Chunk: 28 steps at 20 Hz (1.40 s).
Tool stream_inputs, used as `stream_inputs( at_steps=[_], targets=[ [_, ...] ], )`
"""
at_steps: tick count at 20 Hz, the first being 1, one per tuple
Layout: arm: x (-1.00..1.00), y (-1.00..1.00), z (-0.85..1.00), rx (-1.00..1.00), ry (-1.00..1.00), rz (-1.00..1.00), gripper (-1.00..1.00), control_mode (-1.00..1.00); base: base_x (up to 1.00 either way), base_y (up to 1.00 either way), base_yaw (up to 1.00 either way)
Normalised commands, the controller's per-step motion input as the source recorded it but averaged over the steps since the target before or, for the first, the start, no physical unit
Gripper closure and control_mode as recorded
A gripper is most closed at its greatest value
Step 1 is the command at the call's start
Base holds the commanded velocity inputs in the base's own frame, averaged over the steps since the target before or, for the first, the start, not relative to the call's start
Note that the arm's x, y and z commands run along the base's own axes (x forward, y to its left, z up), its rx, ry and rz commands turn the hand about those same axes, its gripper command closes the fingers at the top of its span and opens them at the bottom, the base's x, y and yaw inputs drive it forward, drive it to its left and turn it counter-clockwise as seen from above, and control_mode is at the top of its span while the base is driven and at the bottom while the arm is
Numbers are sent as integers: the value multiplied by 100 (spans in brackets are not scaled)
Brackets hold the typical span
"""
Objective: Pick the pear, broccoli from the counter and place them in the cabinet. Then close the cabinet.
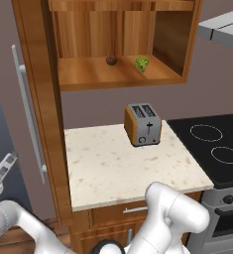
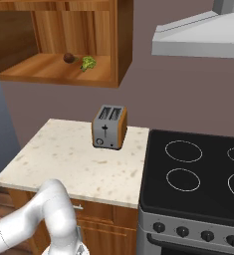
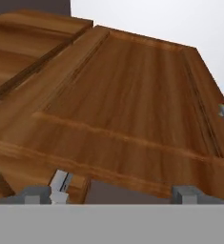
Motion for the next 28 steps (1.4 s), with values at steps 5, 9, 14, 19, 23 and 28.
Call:
stream_inputs(
  at_steps=[5, 9, 14, 19, 23, 28],
  targets=[
    [-32, -65, 59, 7, -16, 0, -100, -100, 0, 0, 0],
    [-18, -95, 32, 12, -11, 0, -100, -100, 0, 0, 0],
    [-25, -100, 28, 14, -11, 0, -100, -100, 0, 0, 0],
    [-18, -100, 49, 11, -3, 2, -100, -100, 0, 0, 0],
    [-1, -90, 67, 8, -1, 4, -100, -100, 0, 0, 0],
    [15, -44, 33, 3, 1, 4, -100, -100, 0, 0, 0]
  ],
)
